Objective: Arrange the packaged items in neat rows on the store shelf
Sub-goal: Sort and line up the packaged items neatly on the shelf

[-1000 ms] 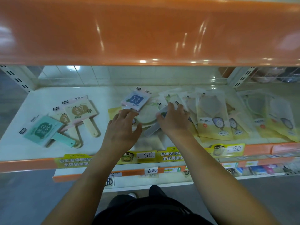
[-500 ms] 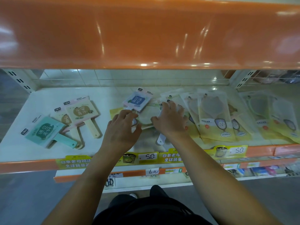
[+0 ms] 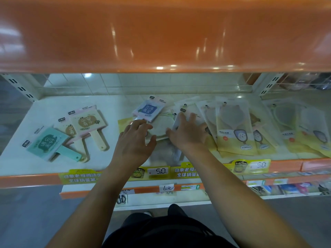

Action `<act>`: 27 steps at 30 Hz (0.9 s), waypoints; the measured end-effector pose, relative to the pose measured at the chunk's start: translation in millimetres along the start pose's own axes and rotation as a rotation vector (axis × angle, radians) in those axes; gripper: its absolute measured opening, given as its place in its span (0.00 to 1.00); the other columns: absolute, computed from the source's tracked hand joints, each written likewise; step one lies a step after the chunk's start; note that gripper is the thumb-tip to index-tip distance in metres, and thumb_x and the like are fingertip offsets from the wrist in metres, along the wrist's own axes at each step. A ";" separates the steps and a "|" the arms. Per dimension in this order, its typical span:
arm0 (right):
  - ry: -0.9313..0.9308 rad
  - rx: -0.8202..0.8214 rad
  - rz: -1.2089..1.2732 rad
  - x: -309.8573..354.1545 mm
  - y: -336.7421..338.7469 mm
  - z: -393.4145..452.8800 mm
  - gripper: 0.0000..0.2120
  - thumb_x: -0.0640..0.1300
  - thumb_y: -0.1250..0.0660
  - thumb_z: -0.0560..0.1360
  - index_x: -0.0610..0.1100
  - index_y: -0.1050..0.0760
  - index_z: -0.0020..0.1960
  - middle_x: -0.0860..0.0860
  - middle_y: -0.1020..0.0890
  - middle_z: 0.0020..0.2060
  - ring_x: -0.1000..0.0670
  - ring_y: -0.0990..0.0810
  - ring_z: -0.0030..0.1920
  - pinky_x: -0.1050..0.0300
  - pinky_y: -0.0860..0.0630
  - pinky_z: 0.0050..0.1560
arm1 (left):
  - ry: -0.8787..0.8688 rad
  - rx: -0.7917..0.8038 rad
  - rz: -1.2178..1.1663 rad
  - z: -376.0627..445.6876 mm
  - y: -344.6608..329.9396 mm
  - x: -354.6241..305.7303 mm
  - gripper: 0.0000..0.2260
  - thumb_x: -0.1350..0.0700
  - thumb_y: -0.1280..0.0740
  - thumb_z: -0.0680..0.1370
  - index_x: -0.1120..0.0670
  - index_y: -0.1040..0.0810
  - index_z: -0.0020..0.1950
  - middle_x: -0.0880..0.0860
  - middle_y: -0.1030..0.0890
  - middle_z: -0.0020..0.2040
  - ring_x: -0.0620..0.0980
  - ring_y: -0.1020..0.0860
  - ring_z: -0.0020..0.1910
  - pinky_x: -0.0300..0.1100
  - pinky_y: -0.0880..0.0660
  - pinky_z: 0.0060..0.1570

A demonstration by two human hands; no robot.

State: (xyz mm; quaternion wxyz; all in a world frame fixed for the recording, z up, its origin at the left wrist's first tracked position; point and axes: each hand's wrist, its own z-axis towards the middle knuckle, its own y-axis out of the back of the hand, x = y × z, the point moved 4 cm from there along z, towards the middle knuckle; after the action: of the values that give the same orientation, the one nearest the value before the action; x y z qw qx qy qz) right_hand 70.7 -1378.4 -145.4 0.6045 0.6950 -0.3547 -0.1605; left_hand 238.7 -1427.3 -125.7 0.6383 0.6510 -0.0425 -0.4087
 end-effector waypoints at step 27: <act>0.734 -0.070 0.307 95.4 0.3 -49.0 0.27 0.57 0.32 0.68 0.48 0.29 0.65 0.50 0.30 0.65 0.39 0.33 0.63 0.48 0.32 0.57 | 0.378 -0.269 0.185 -95.9 52.9 48.6 0.16 0.50 0.33 0.74 0.56 0.22 0.58 0.56 0.22 0.57 0.60 0.21 0.51 0.54 0.23 0.49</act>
State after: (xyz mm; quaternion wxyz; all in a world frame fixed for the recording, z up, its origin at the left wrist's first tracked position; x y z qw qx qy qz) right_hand 169.0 -1408.3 -114.8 0.7314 0.6239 -0.2093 0.1786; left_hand 351.7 -1388.6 -117.3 0.7503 0.6186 0.0731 -0.2214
